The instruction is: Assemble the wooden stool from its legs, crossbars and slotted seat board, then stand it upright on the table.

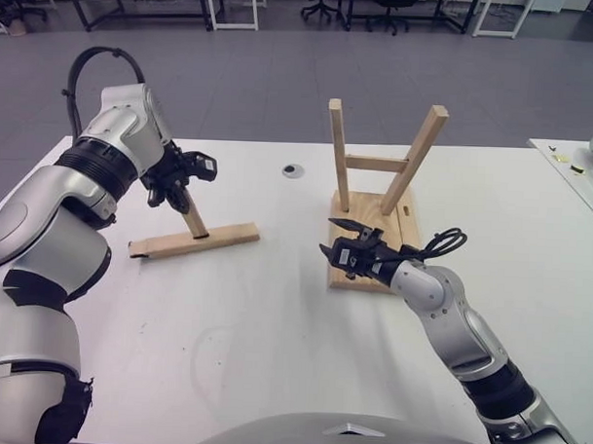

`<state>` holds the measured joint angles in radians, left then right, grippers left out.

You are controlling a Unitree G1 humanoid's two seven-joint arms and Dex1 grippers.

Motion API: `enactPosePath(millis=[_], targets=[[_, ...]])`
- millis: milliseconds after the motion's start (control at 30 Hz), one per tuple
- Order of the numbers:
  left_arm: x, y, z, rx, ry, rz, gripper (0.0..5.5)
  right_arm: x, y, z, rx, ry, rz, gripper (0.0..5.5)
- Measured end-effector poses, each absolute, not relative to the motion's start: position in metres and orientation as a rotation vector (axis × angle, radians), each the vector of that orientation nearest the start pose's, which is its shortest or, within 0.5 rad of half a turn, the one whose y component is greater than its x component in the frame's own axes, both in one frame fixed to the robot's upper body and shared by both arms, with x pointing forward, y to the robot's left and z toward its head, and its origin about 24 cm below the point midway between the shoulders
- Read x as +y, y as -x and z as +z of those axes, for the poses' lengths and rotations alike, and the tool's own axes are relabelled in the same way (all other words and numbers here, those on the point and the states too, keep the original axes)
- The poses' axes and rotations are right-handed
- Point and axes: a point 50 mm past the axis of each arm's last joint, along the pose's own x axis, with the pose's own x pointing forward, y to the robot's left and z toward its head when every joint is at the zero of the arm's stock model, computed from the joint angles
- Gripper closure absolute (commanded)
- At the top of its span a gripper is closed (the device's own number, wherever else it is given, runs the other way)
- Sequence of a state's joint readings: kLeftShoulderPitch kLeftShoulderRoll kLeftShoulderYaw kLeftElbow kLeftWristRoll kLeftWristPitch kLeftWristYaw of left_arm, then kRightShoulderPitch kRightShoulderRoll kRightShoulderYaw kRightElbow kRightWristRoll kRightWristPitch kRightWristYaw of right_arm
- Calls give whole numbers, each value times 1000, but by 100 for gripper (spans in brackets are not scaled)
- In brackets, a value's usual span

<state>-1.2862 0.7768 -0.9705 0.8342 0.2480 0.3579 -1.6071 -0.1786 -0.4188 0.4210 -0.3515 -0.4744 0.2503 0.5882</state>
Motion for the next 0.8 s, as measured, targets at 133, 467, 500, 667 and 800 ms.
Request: enactPosePath(millis=[133, 467, 500, 667, 800], targets=[[226, -361, 191, 1278, -1089, -1052, 509, -95, -245, 99, -53, 942, 827, 277], [230, -355, 180, 1294, -1129, -1103, 329, -91, -241, 109, -76, 947, 800, 277], [230, -355, 178, 1297, -1127, -1105, 316, -91, -240, 110, -81, 947, 800, 277], [227, -353, 175, 1291, -1113, -1113, 232, -91, -241, 109, -68, 943, 794, 277], [231, -354, 178, 1280, -1087, -1077, 152, -91, -241, 109, -67, 943, 796, 277]])
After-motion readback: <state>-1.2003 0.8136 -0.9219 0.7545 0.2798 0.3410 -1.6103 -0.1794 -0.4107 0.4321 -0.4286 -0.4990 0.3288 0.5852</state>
